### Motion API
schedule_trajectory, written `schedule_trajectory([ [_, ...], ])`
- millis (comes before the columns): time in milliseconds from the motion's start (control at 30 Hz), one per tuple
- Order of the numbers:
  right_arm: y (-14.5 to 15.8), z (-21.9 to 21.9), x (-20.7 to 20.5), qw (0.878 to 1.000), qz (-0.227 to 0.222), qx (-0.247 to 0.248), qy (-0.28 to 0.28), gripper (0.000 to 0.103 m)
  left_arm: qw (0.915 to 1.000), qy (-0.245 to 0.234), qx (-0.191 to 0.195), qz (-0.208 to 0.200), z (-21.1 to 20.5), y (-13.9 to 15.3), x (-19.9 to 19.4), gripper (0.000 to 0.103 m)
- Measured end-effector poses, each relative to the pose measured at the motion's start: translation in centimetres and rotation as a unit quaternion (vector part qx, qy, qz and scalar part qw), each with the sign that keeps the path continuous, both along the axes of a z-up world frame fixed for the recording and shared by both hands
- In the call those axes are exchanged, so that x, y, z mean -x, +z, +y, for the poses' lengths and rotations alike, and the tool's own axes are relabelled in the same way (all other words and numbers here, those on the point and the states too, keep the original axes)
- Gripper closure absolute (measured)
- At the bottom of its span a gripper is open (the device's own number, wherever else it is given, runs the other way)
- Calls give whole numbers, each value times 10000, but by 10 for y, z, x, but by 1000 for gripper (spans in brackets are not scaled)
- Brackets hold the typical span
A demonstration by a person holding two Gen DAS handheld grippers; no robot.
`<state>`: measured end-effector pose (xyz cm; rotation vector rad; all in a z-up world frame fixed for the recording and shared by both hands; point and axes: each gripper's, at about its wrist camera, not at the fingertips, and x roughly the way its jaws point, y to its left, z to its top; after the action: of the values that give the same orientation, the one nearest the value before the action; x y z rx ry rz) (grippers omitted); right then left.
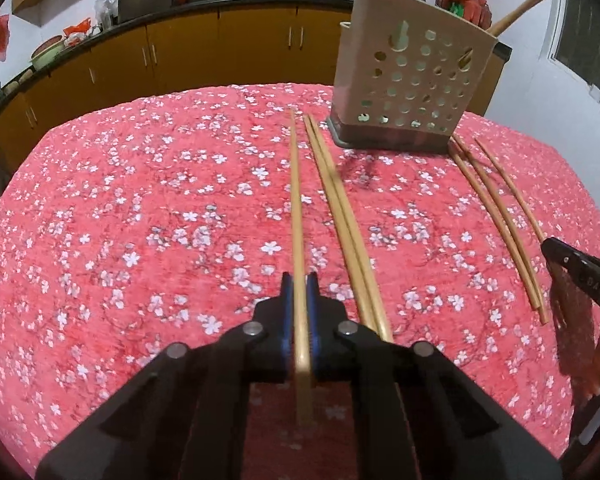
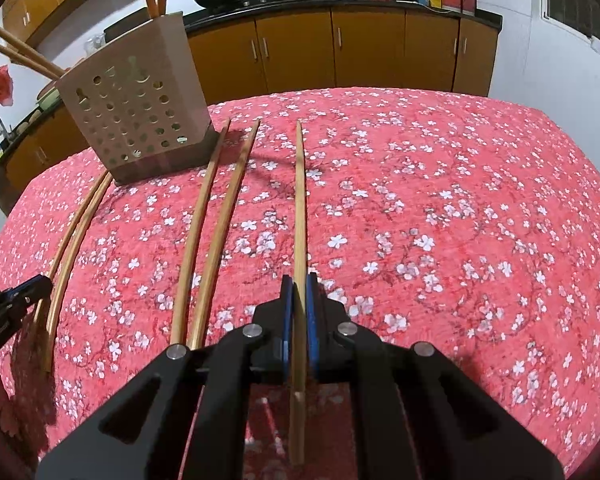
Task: Organize utensils
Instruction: 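Lift the held chopsticks off the tablecloth with both tools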
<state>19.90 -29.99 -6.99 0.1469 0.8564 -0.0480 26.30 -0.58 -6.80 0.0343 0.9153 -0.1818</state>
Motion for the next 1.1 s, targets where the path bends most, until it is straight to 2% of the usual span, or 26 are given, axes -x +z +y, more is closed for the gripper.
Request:
schedule_trajectory([
  [100, 0, -1, 0, 10000, -16, -14, 16, 96, 9998, 202, -87, 7, 12, 3, -4, 95],
  [233, 0, -7, -4, 9999, -41, -64, -117, 96, 9976, 683, 118, 72, 47, 4, -19, 95],
  [333, -1, -14, -7, 9996, -57, -187, -223, 96, 9973, 603, 411, 91, 63, 4, -22, 95],
  [533, 0, -12, -5, 9997, -40, -233, -116, 95, 9973, 471, 568, 28, 69, 5, -14, 89],
  [900, 1, -5, 12, 9998, 2, -184, -39, 95, 9975, 430, 566, 47, 68, 5, 5, 88],
  [1100, 0, -3, 21, 9999, -12, -99, -42, 95, 9986, 415, 323, -22, 60, 3, 16, 89],
])
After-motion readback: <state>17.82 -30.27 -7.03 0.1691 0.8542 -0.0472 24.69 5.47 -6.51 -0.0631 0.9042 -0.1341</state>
